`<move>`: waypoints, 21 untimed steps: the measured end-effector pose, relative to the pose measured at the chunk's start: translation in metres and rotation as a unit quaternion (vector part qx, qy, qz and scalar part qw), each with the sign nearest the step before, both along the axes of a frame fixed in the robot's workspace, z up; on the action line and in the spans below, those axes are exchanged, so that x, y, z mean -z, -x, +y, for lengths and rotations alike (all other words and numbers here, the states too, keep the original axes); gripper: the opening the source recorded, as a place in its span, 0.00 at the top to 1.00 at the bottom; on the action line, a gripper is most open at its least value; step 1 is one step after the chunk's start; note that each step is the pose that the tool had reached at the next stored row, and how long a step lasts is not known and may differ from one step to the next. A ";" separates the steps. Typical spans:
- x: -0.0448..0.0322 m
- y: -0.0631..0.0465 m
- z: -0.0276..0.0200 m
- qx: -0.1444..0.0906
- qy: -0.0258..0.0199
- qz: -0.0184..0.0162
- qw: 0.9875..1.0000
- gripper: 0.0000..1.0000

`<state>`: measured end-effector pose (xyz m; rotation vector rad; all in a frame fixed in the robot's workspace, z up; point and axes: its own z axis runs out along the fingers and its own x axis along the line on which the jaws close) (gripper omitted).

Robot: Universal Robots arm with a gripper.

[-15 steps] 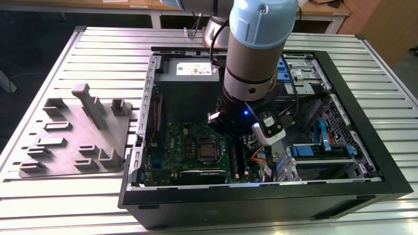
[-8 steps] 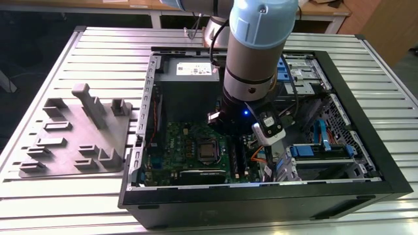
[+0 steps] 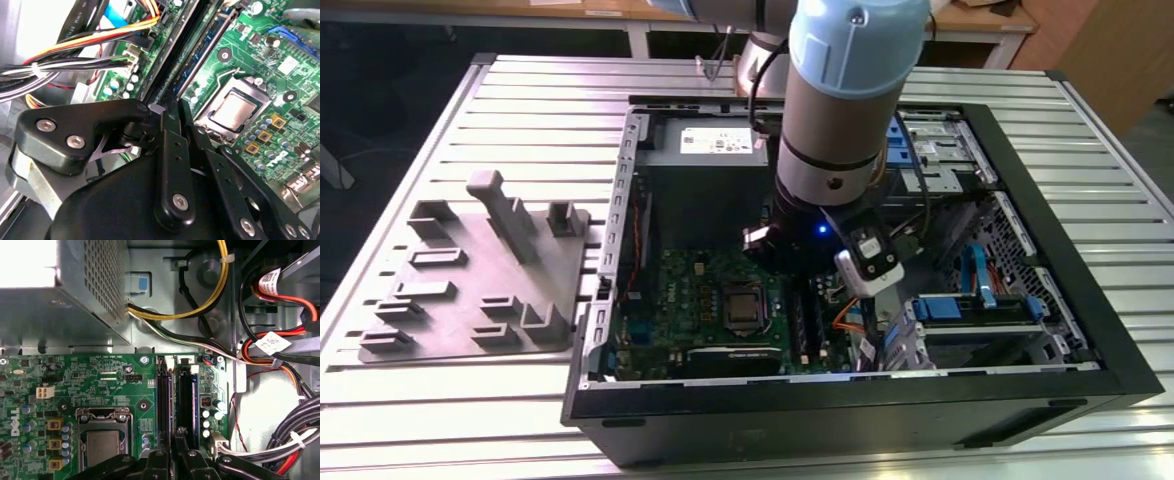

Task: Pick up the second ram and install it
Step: 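Insert the second ram into the second slot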

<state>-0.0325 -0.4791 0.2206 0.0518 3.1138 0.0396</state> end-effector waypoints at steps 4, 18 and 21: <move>-0.0176 0.000 0.0000 0.000 0.000 0.000 1.000 0.81; -0.0313 0.000 0.0000 0.000 0.001 0.000 1.000 0.90; -0.0314 0.000 0.0000 0.000 0.001 0.000 1.000 0.90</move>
